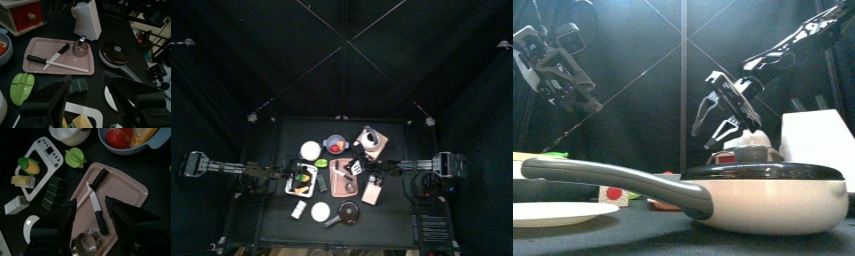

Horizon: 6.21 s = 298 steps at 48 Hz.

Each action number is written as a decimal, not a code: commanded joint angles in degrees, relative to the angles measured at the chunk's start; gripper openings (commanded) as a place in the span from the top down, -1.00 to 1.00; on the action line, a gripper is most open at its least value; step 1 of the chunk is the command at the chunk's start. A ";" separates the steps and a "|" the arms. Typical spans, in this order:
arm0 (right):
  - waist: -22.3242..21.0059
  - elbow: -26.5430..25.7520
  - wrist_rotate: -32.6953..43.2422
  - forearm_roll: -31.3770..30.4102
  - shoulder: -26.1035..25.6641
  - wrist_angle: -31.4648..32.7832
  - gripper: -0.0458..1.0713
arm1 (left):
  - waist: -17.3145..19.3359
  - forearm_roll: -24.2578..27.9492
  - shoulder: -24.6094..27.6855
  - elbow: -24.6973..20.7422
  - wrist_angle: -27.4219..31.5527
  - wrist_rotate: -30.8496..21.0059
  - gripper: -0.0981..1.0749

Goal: Straighten knife holder horizontally

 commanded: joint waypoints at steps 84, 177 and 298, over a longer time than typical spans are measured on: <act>43.51 18.54 12.30 11.60 -32.08 40.96 0.34 | -3.16 -11.78 46.67 -36.12 -18.28 0.09 -0.10; 43.07 20.92 25.31 0.44 -30.15 38.41 0.34 | -9.23 -15.73 60.47 -55.90 -5.19 0.18 -0.10; 45.53 21.18 24.08 -2.29 -31.73 30.06 0.34 | -2.11 -9.67 46.14 -46.93 1.67 3.52 -0.10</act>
